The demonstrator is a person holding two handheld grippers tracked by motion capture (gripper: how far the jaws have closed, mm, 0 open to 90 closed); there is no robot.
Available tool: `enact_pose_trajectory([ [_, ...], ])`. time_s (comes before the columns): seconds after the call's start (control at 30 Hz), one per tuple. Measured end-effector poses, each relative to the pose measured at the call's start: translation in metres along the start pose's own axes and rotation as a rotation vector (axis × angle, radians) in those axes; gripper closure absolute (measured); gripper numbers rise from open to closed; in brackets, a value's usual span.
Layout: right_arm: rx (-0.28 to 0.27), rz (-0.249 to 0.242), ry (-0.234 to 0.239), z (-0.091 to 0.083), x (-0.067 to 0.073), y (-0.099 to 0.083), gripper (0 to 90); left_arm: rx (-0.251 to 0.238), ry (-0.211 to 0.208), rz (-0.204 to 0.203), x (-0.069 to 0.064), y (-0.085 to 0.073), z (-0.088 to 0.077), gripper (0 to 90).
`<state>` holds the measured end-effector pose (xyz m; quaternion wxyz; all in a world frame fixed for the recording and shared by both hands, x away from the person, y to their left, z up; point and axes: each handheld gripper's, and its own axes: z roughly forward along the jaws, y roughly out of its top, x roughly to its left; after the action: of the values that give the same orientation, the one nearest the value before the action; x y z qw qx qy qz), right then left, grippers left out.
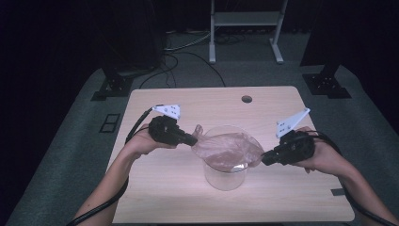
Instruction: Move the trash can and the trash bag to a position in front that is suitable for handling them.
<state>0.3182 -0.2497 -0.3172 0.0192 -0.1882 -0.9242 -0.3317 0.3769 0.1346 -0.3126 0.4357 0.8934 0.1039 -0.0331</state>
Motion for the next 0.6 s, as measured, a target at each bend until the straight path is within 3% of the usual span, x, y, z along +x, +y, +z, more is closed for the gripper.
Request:
enact_pose_trajectory([
  [0.3,-0.077,-0.038,-0.082,-0.033,0.01,0.014,65.5,0.006,0.02,0.041,-0.005,0.015,-0.006,86.0],
  [0.4,-0.081,-0.061,-0.101,-0.03,0.009,0.022,61.4,0.012,0.017,0.047,-0.004,0.016,-0.004,86.0],
  [0.6,-0.051,-0.126,-0.116,-0.006,0.007,0.039,54.3,0.012,0.011,0.062,-0.002,0.018,-0.002,86.0],
])
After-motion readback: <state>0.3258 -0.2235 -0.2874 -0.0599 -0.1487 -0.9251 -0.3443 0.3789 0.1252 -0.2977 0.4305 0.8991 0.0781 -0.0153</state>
